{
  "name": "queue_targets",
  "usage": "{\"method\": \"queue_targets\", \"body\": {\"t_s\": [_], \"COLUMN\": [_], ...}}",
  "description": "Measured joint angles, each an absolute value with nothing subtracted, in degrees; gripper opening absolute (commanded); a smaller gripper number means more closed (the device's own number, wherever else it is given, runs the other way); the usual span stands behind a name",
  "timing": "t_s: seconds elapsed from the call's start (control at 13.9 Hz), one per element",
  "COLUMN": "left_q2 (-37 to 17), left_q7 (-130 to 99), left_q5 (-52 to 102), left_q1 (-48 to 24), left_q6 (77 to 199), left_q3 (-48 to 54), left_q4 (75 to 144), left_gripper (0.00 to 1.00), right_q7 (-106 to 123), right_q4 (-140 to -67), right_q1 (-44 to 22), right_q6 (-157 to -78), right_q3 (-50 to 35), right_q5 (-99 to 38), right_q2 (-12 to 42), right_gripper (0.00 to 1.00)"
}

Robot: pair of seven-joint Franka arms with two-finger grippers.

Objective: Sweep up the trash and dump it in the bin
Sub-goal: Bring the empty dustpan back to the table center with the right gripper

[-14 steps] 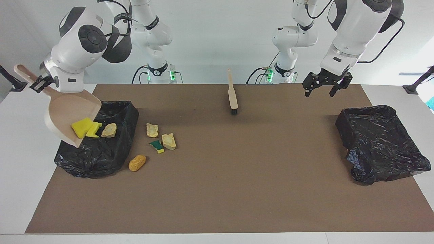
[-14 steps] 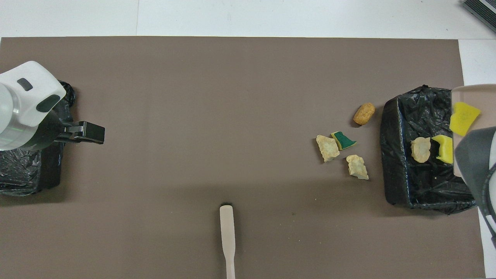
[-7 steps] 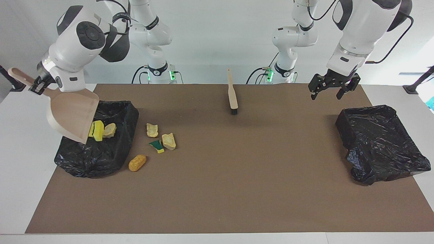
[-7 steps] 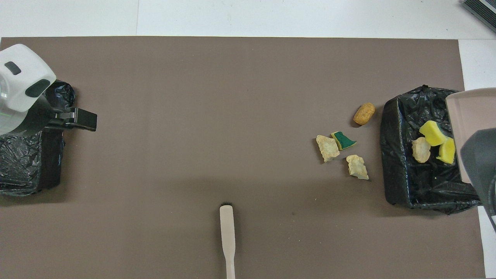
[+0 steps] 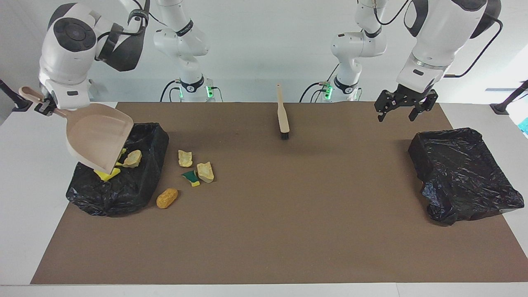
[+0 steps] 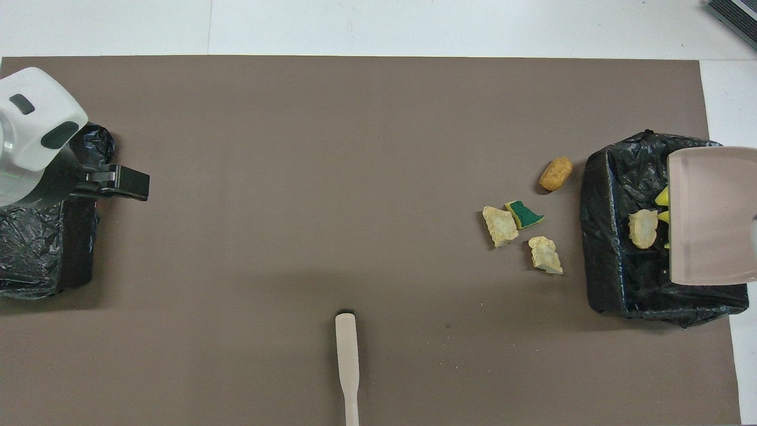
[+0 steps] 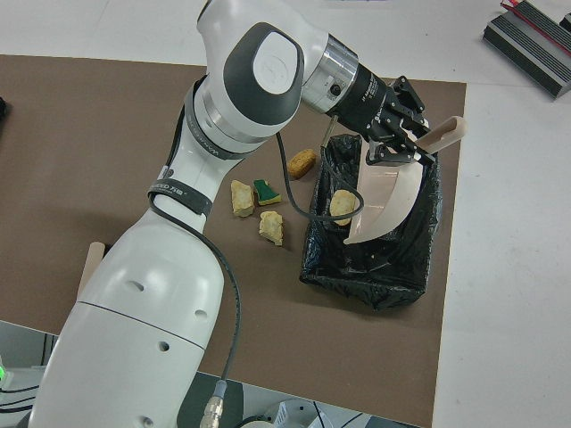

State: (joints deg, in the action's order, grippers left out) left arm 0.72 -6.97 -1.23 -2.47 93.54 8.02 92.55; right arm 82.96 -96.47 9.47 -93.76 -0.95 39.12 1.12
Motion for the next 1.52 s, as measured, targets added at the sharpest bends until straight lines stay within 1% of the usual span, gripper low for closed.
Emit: {"method": "queue_targets", "body": {"t_s": [0.29,0.58,0.87,1.15,1.52], "left_q2": [0.72,0.72,0.72,0.72,0.72], "left_q7": [-6.97,-6.97,-6.97,-6.97,-6.97], "left_q5": [-1.23,-1.23,-1.23,-1.23,-1.24], "left_q1": [-2.47,-2.47,-2.47,-2.47,-2.46], "left_q6": [93.39,93.16,93.01,92.95,92.95], "left_q3": [8.02,8.02,8.01,8.01,7.99], "left_q4": [92.55,92.55,92.55,92.55,92.55], "left_gripper": [1.00,1.00,1.00,1.00,1.00], "right_q7": [79.42,65.11,41.95,21.38,2.00], "right_q4": [-96.49,-97.42,-100.54,-101.75,-102.05], "right_q1": [10.94,9.57,4.68,-1.87,-10.69], "right_q6": [-93.76,-91.32,-89.84,-90.37,-97.08], "right_q3": [-0.87,-1.65,-1.99,-2.33,-2.46], "right_q5": [26.47,18.76,11.71,4.80,-1.40], "right_q2": [0.63,-0.03,-1.68,-1.39,2.01], "right_gripper": [0.00,0.00,0.00,0.00,0.00]}}
